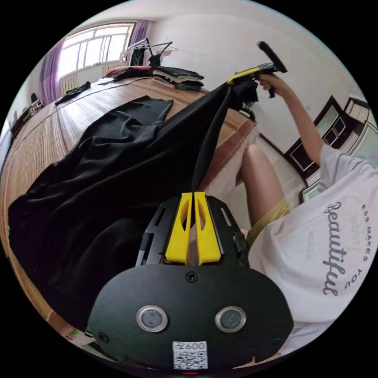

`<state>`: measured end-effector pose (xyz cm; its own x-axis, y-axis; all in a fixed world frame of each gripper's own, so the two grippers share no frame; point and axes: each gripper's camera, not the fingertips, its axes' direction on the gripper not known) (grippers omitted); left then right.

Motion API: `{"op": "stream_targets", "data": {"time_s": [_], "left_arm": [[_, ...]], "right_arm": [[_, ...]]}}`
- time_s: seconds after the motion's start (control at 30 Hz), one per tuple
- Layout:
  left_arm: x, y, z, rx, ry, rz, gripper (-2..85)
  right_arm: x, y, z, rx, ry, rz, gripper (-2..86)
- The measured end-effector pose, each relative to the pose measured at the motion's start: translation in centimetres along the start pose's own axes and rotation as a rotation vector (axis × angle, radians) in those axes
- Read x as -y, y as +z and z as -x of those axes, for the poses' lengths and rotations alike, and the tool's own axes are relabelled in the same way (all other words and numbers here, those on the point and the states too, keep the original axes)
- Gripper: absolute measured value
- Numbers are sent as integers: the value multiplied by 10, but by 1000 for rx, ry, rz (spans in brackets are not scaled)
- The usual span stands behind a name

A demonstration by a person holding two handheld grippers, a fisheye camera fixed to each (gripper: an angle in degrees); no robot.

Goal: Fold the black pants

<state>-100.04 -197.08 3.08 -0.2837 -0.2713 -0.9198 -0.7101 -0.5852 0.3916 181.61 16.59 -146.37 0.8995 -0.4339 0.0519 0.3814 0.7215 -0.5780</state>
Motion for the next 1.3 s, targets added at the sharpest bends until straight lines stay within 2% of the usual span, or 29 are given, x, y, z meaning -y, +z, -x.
{"op": "stream_targets", "data": {"time_s": [0.03, 0.1, 0.17, 0.27, 0.33, 0.37, 0.43, 0.5, 0.6, 0.77, 0.83, 0.97, 1.0, 1.07, 1.17, 1.23, 1.3], "left_arm": [[-4, -16, -1, -40, 3, -39, 18], [-10, -38, -10, 1, 58, -54, 18], [-19, -55, -15, 69, 98, -58, 19], [-34, -67, -2, -12, 52, -56, 23], [-44, -62, 4, -114, 81, -26, 25], [-45, -62, 4, -121, 93, -19, 25], [-43, -65, 7, -80, 113, -36, 25], [-37, -76, 17, -49, 66, -113, 25], [-25, -89, 38, 31, -75, -208, 25], [-1, -66, 44, 303, -88, -128, 24], [9, -39, 48, 313, -82, -41, 22], [11, 18, 57, 276, -104, 167, 17], [5, 20, 55, 300, -111, 79, 16], [-2, 24, 53, 309, -132, 27, 14], [-8, 29, 51, 291, -167, -17, 12], [-12, 35, 48, 282, -165, -48, 11], [-15, 39, 48, 256, -183, -70, 11]], "right_arm": [[15, 28, -3, -129, 38, 80, -8], [27, 72, -3, -335, 51, 217, -8], [25, 95, 1, -420, 46, 262, -7], [5, 88, 15, -267, 71, 138, -1], [-20, 79, 18, -50, 91, 72, 17], [-26, 79, 17, 18, 97, 58, 32], [-46, 84, 8, 277, 133, 34, 71], [-55, 93, 4, 332, 150, 37, 79], [-63, 119, 3, 224, 183, 98, 82], [-75, 157, 2, 324, 254, 119, 41], [-84, 153, 17, 238, 166, 43, 3], [-97, 154, 32, 129, 116, -18, -7], [-100, 152, 33, 67, 113, -45, -8], [-103, 135, 34, -26, 101, -158, -8], [-127, 65, 29, -142, 119, -587, -9], [-172, 20, 21, -193, 186, -965, -9], [-202, 15, 8, -200, 269, -1099, -9]]}}
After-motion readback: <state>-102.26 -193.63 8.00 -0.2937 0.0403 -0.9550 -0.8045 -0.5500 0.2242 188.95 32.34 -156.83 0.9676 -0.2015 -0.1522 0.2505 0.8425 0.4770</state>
